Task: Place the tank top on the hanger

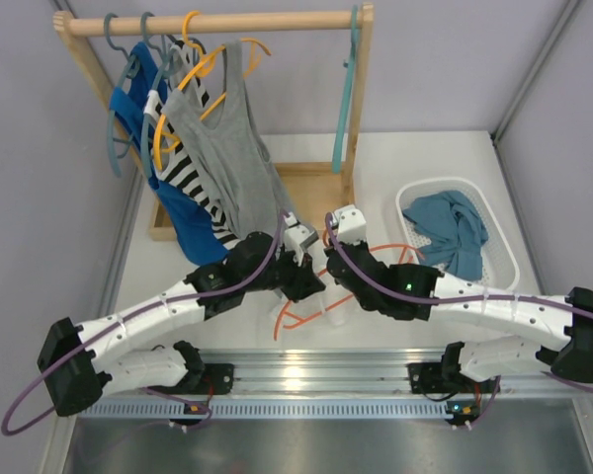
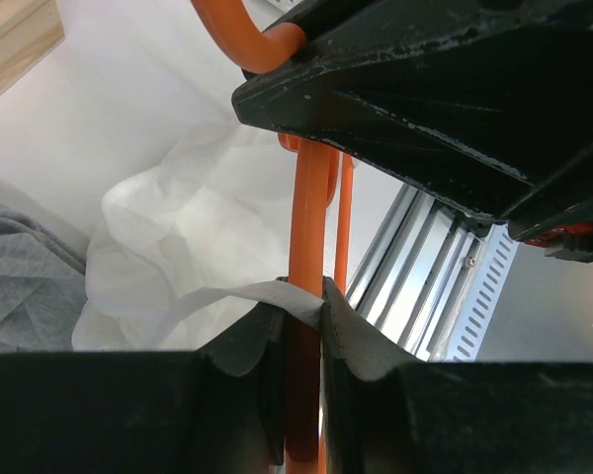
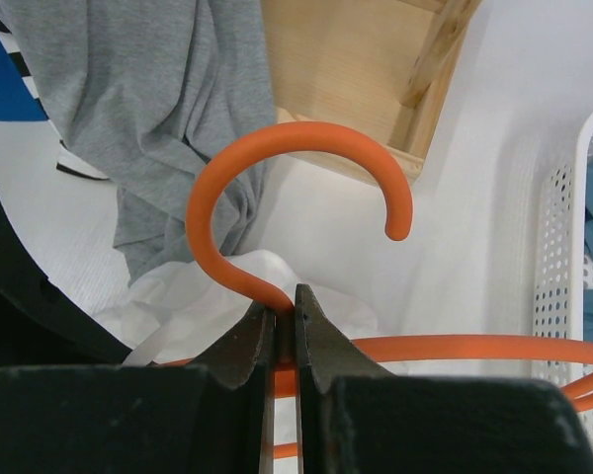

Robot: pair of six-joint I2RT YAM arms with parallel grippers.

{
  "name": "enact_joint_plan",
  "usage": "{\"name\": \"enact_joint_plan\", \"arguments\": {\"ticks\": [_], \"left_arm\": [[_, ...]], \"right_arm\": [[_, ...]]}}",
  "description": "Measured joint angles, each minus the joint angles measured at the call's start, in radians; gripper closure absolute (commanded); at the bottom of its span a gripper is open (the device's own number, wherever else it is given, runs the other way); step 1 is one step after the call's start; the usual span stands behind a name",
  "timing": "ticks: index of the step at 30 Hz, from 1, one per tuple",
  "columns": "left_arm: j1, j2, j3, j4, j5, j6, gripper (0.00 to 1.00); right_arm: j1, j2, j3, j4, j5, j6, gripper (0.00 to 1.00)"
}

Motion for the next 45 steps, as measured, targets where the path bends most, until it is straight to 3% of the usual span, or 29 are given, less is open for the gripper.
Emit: {"name": "enact_joint_plan", "arguments": {"ticks": [8,11,18,23,32,42,45], "left_arm": [[-0.003,-0.034,-0.097,0.144,-0.001,-0.054,1.0],[-0.005,-0.062,-0.139,0.2,-0.009,-0.074,1.0],[-0.009,-0.079,-0.192,0.275,-0.03,-0.103,1.0],[-0.011,-0.079,-0.225,0.282,-0.051,-0.111,1.0],[-0.015,-0.126,-0.257,0.29,-0.113,-0.128,1.0],[-0.015,-0.263,-0.298,0.286,-0.255,-0.144,1.0],[-0.015,-0.292,-0.294,0.256,-0.31,-0.151,1.0]], "right_arm": [[0.005,0.0,0.0,-0.018,-0.006,-0.008,1.0],[0.006,-0.002,0.0,-0.016,-0.014,-0.006,0.94],[0.006,-0.013,0.001,-0.009,-0.013,0.004,0.67],[0.006,-0.032,0.003,-0.009,0.002,0.003,0.61],[0.006,-0.034,0.03,-0.031,0.021,0.011,0.3],[0.006,-0.141,0.106,-0.123,0.072,0.021,0.11],[0.006,-0.184,0.134,-0.158,0.09,0.028,0.1]]}}
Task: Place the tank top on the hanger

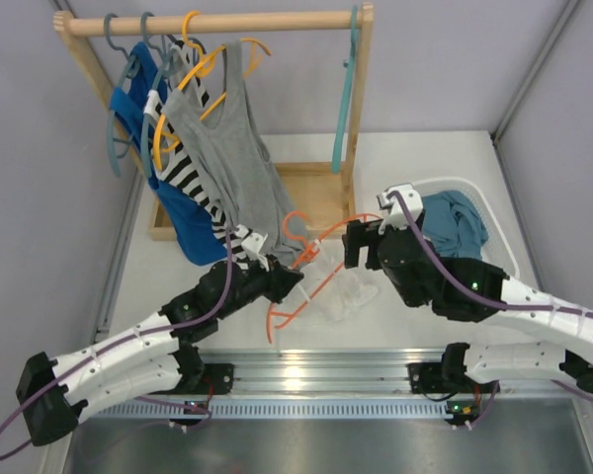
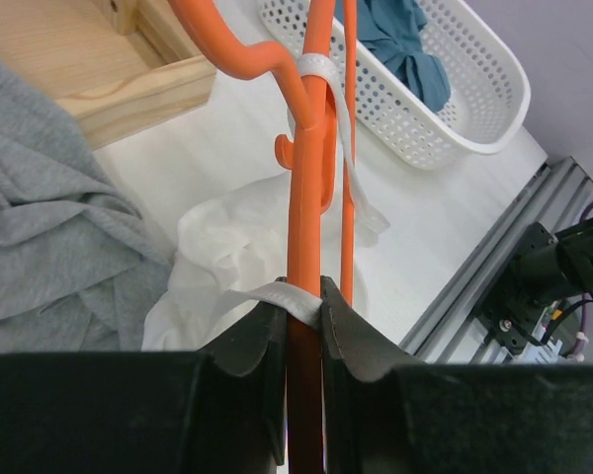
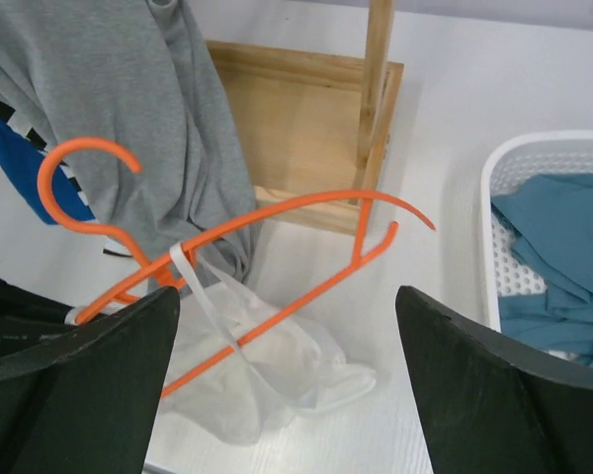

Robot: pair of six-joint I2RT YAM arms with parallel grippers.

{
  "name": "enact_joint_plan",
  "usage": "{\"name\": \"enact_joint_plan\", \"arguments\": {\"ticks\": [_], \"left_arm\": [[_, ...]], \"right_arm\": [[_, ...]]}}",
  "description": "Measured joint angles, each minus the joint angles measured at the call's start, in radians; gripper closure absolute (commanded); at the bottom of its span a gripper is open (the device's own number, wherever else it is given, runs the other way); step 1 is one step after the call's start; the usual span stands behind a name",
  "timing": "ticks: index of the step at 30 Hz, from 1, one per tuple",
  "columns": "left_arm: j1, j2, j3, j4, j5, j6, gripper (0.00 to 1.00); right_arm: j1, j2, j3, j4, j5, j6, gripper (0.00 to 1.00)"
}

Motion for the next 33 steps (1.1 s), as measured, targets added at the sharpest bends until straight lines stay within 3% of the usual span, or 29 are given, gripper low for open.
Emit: {"name": "enact_joint_plan", "arguments": {"ticks": [5,14,25,33], "left_arm": [[0.0,-0.027,0.09,-0.161,-0.089,0.008,1.0],[-0.001,-0.006,0.457,-0.483,-0.303,0.057,1.0],[0.0,0.286,0.941,-0.757,-0.478,0.217,1.0],[0.089,0.484,1.191,-0.869,-0.462,0.314,1.0]], "right_arm": [[0.0,-0.055,0.041,-0.07,0.025,0.017,0.1],[0.0,-0.108,0.146,-0.182,0.051,0.027,0.1],[0.0,-0.097,0.191,-0.222,0.05,0.019,0.1],[0.0,-0.097,0.204,-0.226,0.024,0.016,0.1]]}}
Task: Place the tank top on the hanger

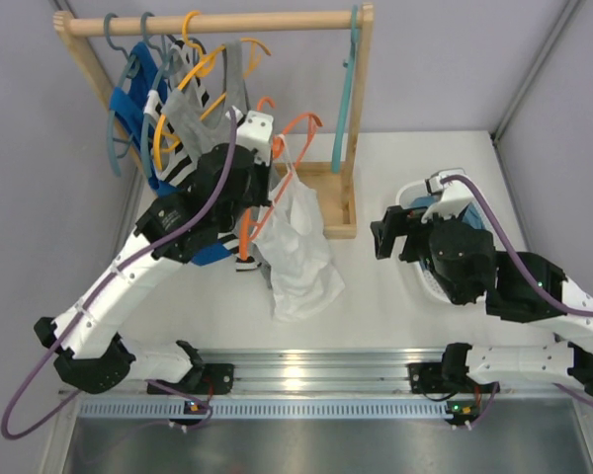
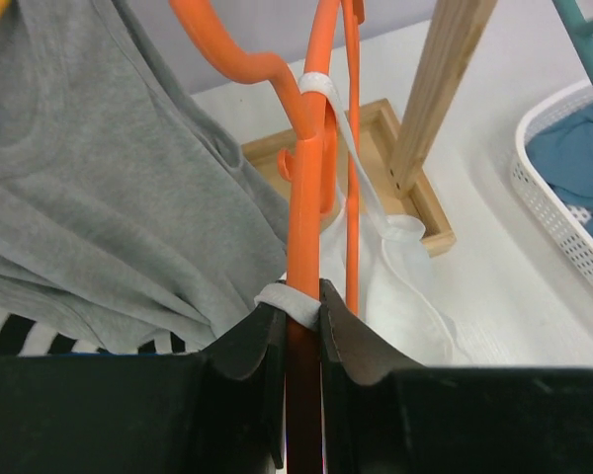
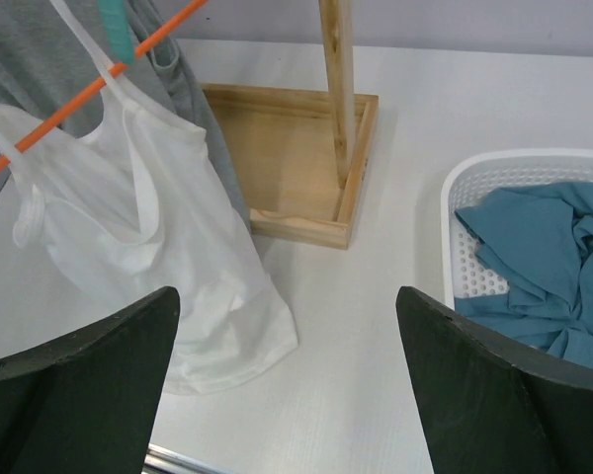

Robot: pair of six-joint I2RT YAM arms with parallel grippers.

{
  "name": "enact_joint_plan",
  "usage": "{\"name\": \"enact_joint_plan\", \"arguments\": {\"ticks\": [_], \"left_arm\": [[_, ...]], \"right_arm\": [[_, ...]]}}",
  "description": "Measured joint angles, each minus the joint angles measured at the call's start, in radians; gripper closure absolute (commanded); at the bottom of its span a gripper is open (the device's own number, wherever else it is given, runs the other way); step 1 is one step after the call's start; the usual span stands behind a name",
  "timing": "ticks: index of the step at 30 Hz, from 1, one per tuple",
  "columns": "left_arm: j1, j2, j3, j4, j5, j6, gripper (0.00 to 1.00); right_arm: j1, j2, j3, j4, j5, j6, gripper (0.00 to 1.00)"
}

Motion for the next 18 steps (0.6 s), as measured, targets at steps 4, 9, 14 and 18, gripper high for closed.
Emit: {"name": "enact_joint_plan", "arguments": {"ticks": [4,9,14,18], "left_arm": [[0.07,0.058,0.114,-0.044,0.036,0.034,1.0],[0.113,0.125,0.281,-0.077,0.075,0.079,1.0],[0.127,0.19,0.425,-0.087,0.112,0.109,1.0],[0.137,0.24,0.512,-0.089,0.117,0.133,1.0]], "right_arm": [[0.0,0.003,0.006,-0.006,-0.008,-0.002,0.09],[0.0,0.013,0.042,-0.016,-0.019,-0.016,0.09],[0.0,0.013,0.059,-0.02,-0.031,-0.027,0.09],[0.0,0.013,0.059,-0.021,-0.035,-0.027,0.09]]}}
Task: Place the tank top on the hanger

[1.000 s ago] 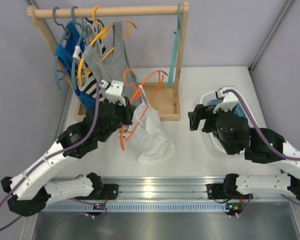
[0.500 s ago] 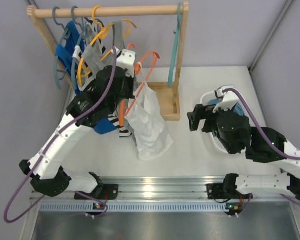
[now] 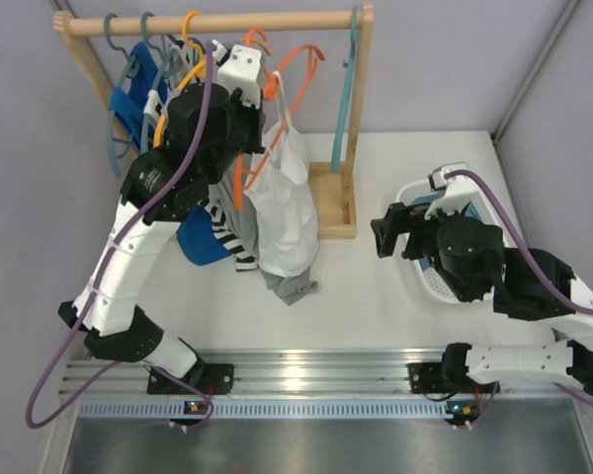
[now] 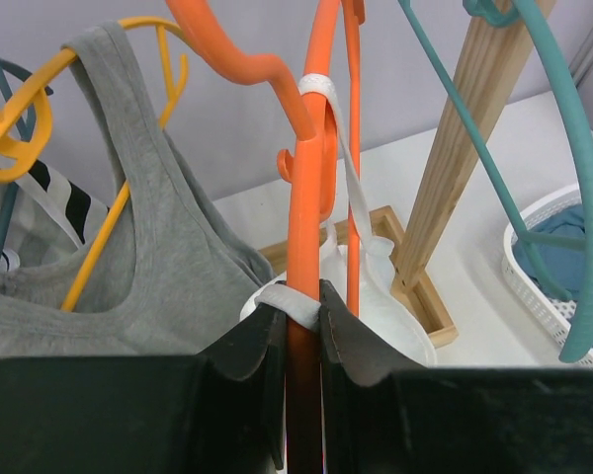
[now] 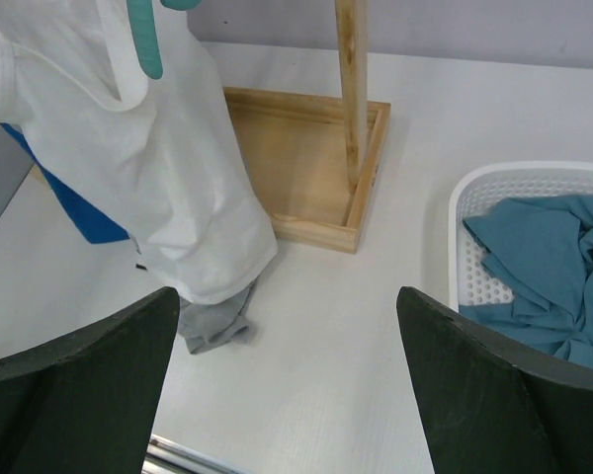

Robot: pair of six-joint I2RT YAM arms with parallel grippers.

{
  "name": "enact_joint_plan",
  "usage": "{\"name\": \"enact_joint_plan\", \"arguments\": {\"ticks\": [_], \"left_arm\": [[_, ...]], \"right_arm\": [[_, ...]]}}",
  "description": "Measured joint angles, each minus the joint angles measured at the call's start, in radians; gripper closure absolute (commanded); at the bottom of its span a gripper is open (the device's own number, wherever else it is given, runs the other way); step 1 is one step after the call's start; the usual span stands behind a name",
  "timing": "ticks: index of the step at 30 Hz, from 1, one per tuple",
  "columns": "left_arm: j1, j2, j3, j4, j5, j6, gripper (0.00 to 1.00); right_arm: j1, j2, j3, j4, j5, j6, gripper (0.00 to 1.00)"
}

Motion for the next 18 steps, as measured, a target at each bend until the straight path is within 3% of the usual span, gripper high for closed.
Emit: {"name": "enact_joint_plan", "arguments": {"ticks": [18], "left_arm": [[0.062,0.088,0.069,0.099,-0.016,0.083,1.0]], "right_arm": [[0.0,-0.013,-0.001,0.0,-0.007,-0.001,0.09]]}}
